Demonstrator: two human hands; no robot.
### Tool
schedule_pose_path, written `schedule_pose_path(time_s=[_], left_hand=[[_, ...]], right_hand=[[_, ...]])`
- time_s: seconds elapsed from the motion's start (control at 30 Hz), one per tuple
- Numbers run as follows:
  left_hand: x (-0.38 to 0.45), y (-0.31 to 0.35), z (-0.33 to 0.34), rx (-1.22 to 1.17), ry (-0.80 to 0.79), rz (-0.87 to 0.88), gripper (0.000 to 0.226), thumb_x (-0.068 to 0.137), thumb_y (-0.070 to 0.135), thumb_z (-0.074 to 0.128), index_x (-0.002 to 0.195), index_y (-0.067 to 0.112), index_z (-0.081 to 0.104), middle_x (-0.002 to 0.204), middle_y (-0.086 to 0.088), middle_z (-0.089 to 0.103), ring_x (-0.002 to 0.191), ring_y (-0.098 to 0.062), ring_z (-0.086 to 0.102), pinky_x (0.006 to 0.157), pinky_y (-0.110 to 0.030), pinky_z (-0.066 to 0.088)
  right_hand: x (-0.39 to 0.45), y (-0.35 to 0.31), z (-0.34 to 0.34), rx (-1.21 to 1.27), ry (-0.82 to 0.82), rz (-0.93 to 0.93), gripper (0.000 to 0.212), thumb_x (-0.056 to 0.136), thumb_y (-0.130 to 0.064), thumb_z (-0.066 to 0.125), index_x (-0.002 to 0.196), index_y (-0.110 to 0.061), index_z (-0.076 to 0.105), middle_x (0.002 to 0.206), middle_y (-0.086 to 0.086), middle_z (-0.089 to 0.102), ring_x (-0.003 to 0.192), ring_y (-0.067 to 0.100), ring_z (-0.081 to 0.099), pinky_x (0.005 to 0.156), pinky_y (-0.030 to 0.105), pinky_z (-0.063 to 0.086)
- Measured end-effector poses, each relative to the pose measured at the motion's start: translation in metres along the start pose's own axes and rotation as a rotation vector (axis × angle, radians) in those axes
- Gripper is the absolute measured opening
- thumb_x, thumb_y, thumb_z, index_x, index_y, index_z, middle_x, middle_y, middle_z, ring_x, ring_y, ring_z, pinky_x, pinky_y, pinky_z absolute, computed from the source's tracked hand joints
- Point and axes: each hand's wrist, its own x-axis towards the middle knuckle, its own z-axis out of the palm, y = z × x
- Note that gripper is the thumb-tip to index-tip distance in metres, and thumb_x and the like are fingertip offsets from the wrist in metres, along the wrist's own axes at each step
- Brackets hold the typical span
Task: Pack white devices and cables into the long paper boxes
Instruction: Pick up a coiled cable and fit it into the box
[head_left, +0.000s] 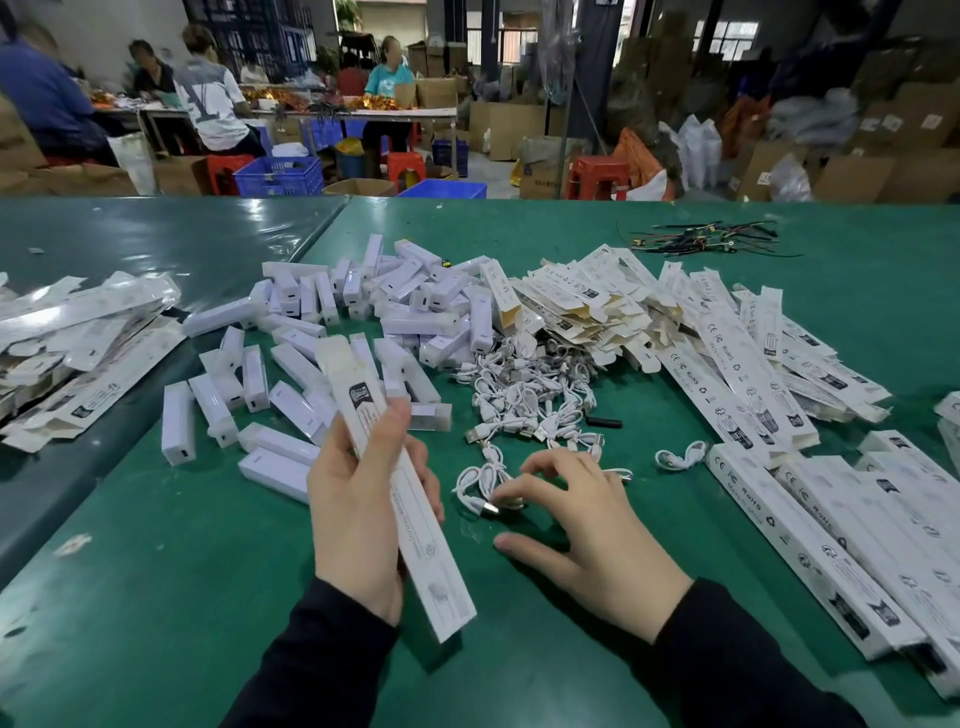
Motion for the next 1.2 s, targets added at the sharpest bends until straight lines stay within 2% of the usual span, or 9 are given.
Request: schedule_pose_path(time_s=[0.13, 0.23, 0.37, 0.53, 0.7, 0.87, 1.0, 1.1, 1.2], left_hand=[[0.000, -0.001, -0.001, 0.087, -0.016, 0.038, 0.029, 0.068, 0.017, 0.073, 0.090, 0.011, 0.055, 0.054, -0.003, 0.047, 0.037, -0.018, 0.041, 0.037, -0.025, 0.038], [0.001, -0.007, -0.003, 0.168, -0.028, -0.100, 0.023, 0.077, 0.000, 0.071, 0.087, 0.010, 0.053, 0.050, 0.001, 0.047, 0.038, -0.015, 0.045, 0.037, -0.024, 0.041], [0.002, -0.013, -0.005, 0.186, -0.056, -0.274, 0.022, 0.080, -0.002, 0.070, 0.089, 0.009, 0.053, 0.049, 0.003, 0.053, 0.040, -0.015, 0.050, 0.037, -0.024, 0.043], [0.005, -0.015, -0.007, 0.228, -0.076, -0.354, 0.023, 0.078, -0.003, 0.072, 0.092, 0.006, 0.055, 0.060, 0.000, 0.063, 0.051, -0.017, 0.062, 0.038, -0.024, 0.046], [0.005, -0.012, -0.004, 0.167, -0.108, -0.527, 0.024, 0.074, 0.004, 0.074, 0.089, 0.007, 0.056, 0.069, -0.009, 0.065, 0.055, -0.017, 0.066, 0.038, -0.022, 0.045], [0.004, -0.008, -0.002, 0.143, -0.268, -0.680, 0.036, 0.062, 0.016, 0.076, 0.091, 0.006, 0.057, 0.063, -0.006, 0.066, 0.052, -0.016, 0.066, 0.040, -0.020, 0.046], [0.004, -0.011, -0.002, 0.097, -0.236, -0.696, 0.041, 0.054, 0.009, 0.078, 0.087, 0.008, 0.054, 0.062, -0.007, 0.066, 0.047, -0.015, 0.063, 0.040, -0.020, 0.047], [0.005, -0.012, -0.003, 0.062, -0.171, -0.665, 0.040, 0.052, 0.007, 0.077, 0.084, 0.010, 0.052, 0.059, -0.007, 0.065, 0.044, -0.015, 0.060, 0.038, -0.019, 0.046], [0.006, -0.012, -0.004, 0.060, -0.137, -0.652, 0.043, 0.049, 0.008, 0.078, 0.083, 0.011, 0.052, 0.059, -0.008, 0.063, 0.043, -0.015, 0.059, 0.038, -0.019, 0.046]], right_hand=[[0.003, -0.001, 0.000, 0.020, 0.049, 0.028, 0.013, 0.090, -0.039, 0.066, 0.089, -0.027, 0.065, 0.109, -0.013, 0.048, 0.108, 0.011, 0.043, 0.087, 0.031, 0.033], [0.003, -0.004, -0.002, 0.050, 0.116, 0.010, 0.012, 0.091, -0.036, 0.065, 0.095, -0.025, 0.062, 0.104, -0.013, 0.052, 0.102, 0.010, 0.047, 0.087, 0.032, 0.037], [0.002, -0.002, -0.001, 0.069, 0.092, 0.000, 0.032, 0.087, -0.026, 0.064, 0.119, -0.024, 0.059, 0.113, -0.010, 0.053, 0.107, 0.012, 0.048, 0.091, 0.031, 0.040], [0.004, 0.000, -0.003, 0.219, 0.168, -0.018, 0.016, 0.087, -0.004, 0.067, 0.098, -0.015, 0.071, 0.089, -0.005, 0.066, 0.078, 0.005, 0.054, 0.074, 0.021, 0.043], [0.006, -0.009, -0.012, 0.618, 0.306, -0.030, 0.015, 0.085, -0.002, 0.071, 0.089, -0.016, 0.069, 0.083, -0.010, 0.068, 0.078, 0.013, 0.064, 0.073, 0.026, 0.052], [0.005, -0.009, -0.023, 0.633, 0.245, -0.087, 0.012, 0.082, -0.003, 0.071, 0.088, -0.013, 0.071, 0.083, -0.006, 0.070, 0.080, 0.016, 0.063, 0.070, 0.029, 0.048], [0.002, -0.011, -0.024, 0.707, 0.214, -0.052, 0.015, 0.084, -0.010, 0.071, 0.098, -0.015, 0.071, 0.094, -0.008, 0.072, 0.089, 0.017, 0.065, 0.076, 0.027, 0.050], [0.000, -0.014, -0.024, 0.795, 0.120, 0.014, 0.047, 0.069, -0.034, 0.081, 0.113, -0.025, 0.067, 0.107, -0.010, 0.069, 0.098, 0.017, 0.065, 0.081, 0.027, 0.050], [0.000, -0.016, -0.020, 0.700, 0.139, -0.019, 0.053, 0.065, -0.026, 0.089, 0.114, -0.020, 0.068, 0.102, -0.008, 0.068, 0.093, 0.018, 0.066, 0.077, 0.026, 0.050]])
